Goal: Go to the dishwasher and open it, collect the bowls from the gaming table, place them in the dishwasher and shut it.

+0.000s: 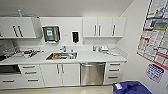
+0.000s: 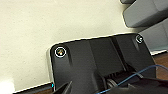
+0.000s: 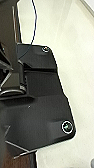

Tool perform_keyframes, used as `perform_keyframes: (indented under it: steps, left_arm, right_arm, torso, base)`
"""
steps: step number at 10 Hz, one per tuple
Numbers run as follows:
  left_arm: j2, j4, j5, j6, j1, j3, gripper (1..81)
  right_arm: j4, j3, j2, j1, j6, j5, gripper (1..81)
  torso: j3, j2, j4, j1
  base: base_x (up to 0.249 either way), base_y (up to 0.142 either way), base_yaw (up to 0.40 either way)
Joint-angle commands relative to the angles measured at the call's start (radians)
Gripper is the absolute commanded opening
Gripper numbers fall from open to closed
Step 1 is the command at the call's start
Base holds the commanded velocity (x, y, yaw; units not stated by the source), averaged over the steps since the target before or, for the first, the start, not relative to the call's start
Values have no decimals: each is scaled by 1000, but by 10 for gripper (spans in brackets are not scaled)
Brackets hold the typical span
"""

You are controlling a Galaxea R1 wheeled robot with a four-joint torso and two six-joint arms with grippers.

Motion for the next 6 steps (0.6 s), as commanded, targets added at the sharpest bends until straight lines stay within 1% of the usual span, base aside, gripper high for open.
perform_keyframes:
  steps: [1, 6]
  left_arm:
    - [-19, -5, 46, -1, -64, 6, 811]
    - [-19, -5, 44, -1, -62, 8, 811]
  right_arm:
    - [3, 6, -20, 44, -2, -43, 811]
    - [1, 4, -16, 44, -2, -43, 811]
  torso:
    - [0, 0, 0, 0]
    - [0, 0, 0, 0]
  base:
    - [116, 0, 0]
    - [131, 0, 0]
